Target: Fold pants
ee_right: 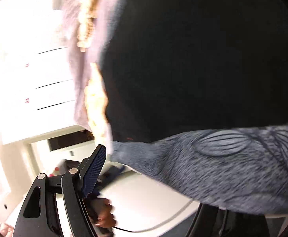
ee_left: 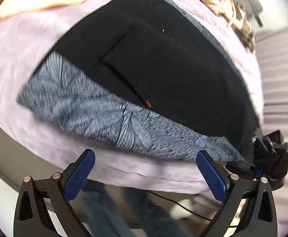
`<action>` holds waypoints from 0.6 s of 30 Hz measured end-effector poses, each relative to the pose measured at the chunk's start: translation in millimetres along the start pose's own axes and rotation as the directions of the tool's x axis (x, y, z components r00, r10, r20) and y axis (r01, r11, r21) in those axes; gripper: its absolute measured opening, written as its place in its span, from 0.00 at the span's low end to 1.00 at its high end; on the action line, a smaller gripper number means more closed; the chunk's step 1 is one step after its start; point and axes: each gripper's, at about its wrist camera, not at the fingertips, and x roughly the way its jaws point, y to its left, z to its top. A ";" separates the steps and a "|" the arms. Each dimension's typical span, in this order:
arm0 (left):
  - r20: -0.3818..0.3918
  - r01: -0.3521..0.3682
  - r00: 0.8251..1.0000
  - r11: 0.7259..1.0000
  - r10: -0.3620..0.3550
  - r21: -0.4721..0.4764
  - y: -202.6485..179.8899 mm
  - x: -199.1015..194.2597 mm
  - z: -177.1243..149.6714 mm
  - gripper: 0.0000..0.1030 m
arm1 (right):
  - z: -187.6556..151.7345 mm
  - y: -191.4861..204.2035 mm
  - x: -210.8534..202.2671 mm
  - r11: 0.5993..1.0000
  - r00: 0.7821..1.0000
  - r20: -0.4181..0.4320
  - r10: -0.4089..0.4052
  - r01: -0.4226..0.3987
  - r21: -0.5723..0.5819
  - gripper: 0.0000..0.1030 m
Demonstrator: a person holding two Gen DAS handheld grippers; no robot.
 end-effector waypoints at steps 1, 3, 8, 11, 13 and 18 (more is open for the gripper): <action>0.003 0.030 1.000 0.999 -0.030 -0.027 3.2 0.7 0.4 1.00 | 1.1 11.4 -4.6 0.999 1.000 0.007 0.019 -0.019 -0.025 0.76; 0.034 0.076 0.997 0.992 -0.073 -0.097 9.8 3.7 7.4 1.00 | 2.3 27.8 -10.7 0.997 0.999 0.005 0.041 -0.041 -0.063 0.77; 0.072 0.040 0.997 0.985 -0.028 -0.169 16.6 18.9 31.8 0.86 | -0.7 37.7 -5.1 0.994 0.999 -0.028 -0.016 0.012 -0.108 0.77; 0.045 -0.007 0.999 0.989 0.014 -0.146 20.8 23.3 38.9 0.64 | -7.6 18.8 -11.6 0.991 0.995 -0.017 -0.101 0.099 -0.088 0.77; 0.040 -0.016 0.999 0.990 0.022 -0.137 22.1 23.2 40.8 0.54 | -9.3 -2.4 -31.4 0.992 0.992 0.030 -0.126 0.127 -0.022 0.77; 0.050 -0.056 0.997 0.992 0.062 -0.115 23.8 20.2 39.6 0.28 | -8.9 -72.9 -82.2 0.971 0.983 0.180 -0.021 -0.023 0.238 0.27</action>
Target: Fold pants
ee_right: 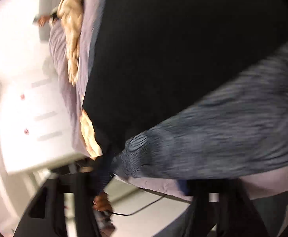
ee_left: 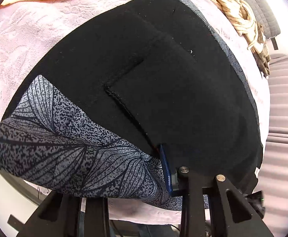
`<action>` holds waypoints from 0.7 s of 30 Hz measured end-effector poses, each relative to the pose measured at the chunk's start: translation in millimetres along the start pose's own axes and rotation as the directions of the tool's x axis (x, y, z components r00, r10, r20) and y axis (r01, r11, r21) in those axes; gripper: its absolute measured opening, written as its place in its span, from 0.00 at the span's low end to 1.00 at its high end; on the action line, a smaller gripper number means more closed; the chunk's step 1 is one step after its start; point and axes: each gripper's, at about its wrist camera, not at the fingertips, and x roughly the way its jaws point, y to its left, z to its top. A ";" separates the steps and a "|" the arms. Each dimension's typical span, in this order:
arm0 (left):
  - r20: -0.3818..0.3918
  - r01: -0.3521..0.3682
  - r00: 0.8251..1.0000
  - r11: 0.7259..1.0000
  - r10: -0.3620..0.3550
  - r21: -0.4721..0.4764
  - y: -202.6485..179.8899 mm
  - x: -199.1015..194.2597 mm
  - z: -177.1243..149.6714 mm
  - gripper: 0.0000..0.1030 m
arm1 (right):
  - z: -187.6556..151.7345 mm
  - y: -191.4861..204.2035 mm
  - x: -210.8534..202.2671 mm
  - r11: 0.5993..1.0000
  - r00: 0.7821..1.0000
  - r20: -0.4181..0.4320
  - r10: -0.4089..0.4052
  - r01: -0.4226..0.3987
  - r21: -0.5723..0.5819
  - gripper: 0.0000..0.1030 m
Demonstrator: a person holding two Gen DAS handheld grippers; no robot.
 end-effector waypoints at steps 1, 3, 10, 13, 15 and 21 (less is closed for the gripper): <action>0.012 -0.010 1.000 1.000 0.010 0.000 -1.2 -3.1 -1.8 0.22 | 2.1 -9.8 -2.7 0.998 0.999 0.008 0.039 -0.040 0.056 0.07; 0.049 -0.026 0.998 1.000 0.026 -0.006 -4.9 -15.0 -8.0 0.21 | 2.5 -8.3 -9.8 0.996 0.998 0.018 0.061 -0.062 0.060 0.07; 0.189 -0.004 0.982 0.999 0.013 -0.048 -37.0 -57.0 -1.8 0.21 | 10.8 101.8 -28.2 0.929 0.993 -0.094 -0.072 0.032 -0.368 0.07; 0.218 0.003 0.976 1.000 -0.001 -0.010 -64.6 -65.1 26.1 0.21 | 30.5 138.1 -25.4 0.906 0.990 -0.109 -0.090 0.036 -0.423 0.07; 0.240 0.014 0.970 0.999 -0.023 0.040 -79.1 -67.9 48.3 0.21 | 52.8 164.1 -18.2 0.899 0.991 -0.105 -0.085 0.030 -0.436 0.07; 0.204 -0.026 0.979 0.986 -0.008 0.167 -118.6 -26.7 148.4 0.22 | 113.3 203.6 22.6 0.884 0.985 -0.051 -0.166 0.125 -0.451 0.11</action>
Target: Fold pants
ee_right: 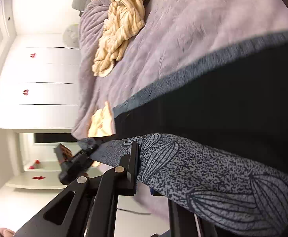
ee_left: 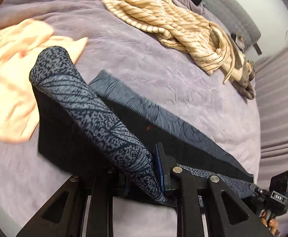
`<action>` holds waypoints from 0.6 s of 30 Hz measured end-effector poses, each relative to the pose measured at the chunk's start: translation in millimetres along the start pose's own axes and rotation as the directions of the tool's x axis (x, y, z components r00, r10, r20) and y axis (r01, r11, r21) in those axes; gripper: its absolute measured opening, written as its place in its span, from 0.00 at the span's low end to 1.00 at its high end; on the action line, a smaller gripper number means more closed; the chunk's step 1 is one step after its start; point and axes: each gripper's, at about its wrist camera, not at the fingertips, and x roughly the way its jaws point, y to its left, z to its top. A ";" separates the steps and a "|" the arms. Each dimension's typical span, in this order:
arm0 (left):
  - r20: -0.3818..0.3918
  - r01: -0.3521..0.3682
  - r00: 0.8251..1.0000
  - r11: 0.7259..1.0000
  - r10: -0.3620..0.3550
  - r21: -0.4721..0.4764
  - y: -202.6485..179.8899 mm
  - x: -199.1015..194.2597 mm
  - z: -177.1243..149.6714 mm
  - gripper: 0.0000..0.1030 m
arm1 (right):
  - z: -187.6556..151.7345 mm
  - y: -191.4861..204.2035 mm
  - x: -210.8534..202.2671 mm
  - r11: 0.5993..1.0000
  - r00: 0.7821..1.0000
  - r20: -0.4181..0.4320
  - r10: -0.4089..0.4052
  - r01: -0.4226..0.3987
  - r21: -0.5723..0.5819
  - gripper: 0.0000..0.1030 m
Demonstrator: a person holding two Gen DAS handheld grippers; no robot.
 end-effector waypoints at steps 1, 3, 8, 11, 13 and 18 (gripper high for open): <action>-0.027 -0.017 0.999 1.000 0.017 0.027 -1.6 19.4 12.0 0.22 | 17.6 -1.6 -3.8 0.999 0.999 -0.002 -0.036 0.036 -0.011 0.11; -0.084 -0.049 0.995 0.997 0.054 0.062 -6.9 49.6 21.4 0.22 | 43.6 -10.7 15.0 0.994 0.994 -0.006 -0.109 0.109 0.001 0.11; -0.183 -0.033 0.982 0.994 0.052 0.105 -9.5 78.8 33.9 0.26 | 82.4 -47.4 61.1 0.973 0.976 -0.015 -0.219 0.220 0.070 0.41; -0.189 0.010 0.982 0.989 0.018 0.148 -8.4 48.7 30.4 0.27 | 96.5 -45.3 57.0 0.965 0.966 0.001 -0.260 0.260 0.037 0.67; -0.188 0.028 0.982 0.987 0.002 0.155 -4.9 32.8 28.5 0.30 | 95.9 -26.5 51.2 0.959 0.959 0.004 -0.283 0.283 -0.019 0.75; 0.012 -0.152 0.988 0.960 0.154 0.235 0.1 -8.9 28.3 0.87 | 71.7 -10.0 21.0 0.953 0.955 0.027 -0.295 0.296 -0.066 0.76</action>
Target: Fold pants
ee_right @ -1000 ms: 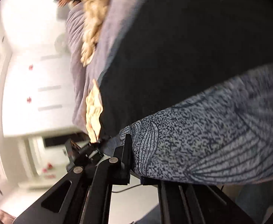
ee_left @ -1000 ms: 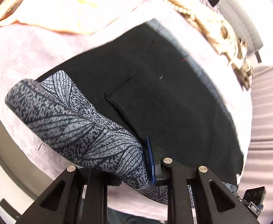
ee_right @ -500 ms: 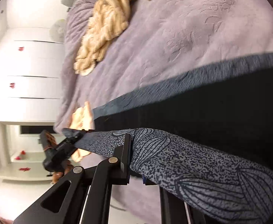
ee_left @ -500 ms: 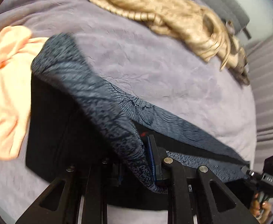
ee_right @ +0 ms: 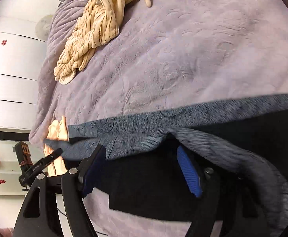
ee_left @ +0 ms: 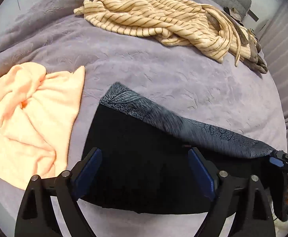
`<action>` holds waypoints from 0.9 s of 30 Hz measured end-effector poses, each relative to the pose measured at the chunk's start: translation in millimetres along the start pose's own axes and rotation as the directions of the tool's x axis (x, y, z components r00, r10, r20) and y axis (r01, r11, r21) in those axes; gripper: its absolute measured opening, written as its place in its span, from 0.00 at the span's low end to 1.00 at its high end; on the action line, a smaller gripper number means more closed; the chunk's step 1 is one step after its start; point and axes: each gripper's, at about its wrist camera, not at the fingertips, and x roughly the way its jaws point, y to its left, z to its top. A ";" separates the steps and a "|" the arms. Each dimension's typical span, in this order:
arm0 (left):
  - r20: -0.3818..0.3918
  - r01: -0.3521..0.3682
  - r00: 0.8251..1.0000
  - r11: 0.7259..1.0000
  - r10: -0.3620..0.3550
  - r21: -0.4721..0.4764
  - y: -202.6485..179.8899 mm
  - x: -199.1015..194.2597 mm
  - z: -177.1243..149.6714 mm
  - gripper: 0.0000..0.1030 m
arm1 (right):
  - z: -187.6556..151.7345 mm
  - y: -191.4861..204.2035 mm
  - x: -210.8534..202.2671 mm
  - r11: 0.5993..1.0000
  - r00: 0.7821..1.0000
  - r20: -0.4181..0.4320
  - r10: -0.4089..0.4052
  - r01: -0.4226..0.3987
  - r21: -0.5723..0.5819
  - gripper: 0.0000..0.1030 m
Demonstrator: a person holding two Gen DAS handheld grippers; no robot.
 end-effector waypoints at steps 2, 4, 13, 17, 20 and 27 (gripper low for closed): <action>-0.019 -0.014 1.000 1.000 0.014 -0.027 4.8 3.0 1.7 0.87 | -3.0 -9.9 -1.1 1.000 1.000 -0.010 -0.003 0.003 0.023 0.76; -0.041 -0.028 0.999 0.999 0.026 -0.030 -2.4 8.8 1.5 0.87 | 4.9 -23.0 2.0 0.997 1.000 0.020 -0.024 0.023 0.068 0.76; -0.147 0.104 0.987 0.955 -0.064 0.279 -146.1 31.9 -47.3 0.87 | -43.7 -22.0 -52.4 0.997 0.991 0.125 -0.038 0.030 0.068 0.76; -0.211 0.197 0.971 0.889 -0.117 0.414 -236.5 46.9 -80.5 0.87 | -113.3 -67.0 -111.6 0.973 0.964 0.143 -0.224 0.211 0.098 0.76; -0.252 0.248 0.957 0.858 -0.145 0.449 -288.5 55.3 -100.4 0.87 | -165.6 -124.4 -148.1 0.934 0.941 0.099 -0.324 0.302 0.188 0.76; -0.370 0.367 0.911 0.760 -0.179 0.536 -369.9 73.6 -139.0 0.87 | -245.5 -242.2 -164.6 0.882 0.988 0.065 -0.138 0.092 0.463 0.76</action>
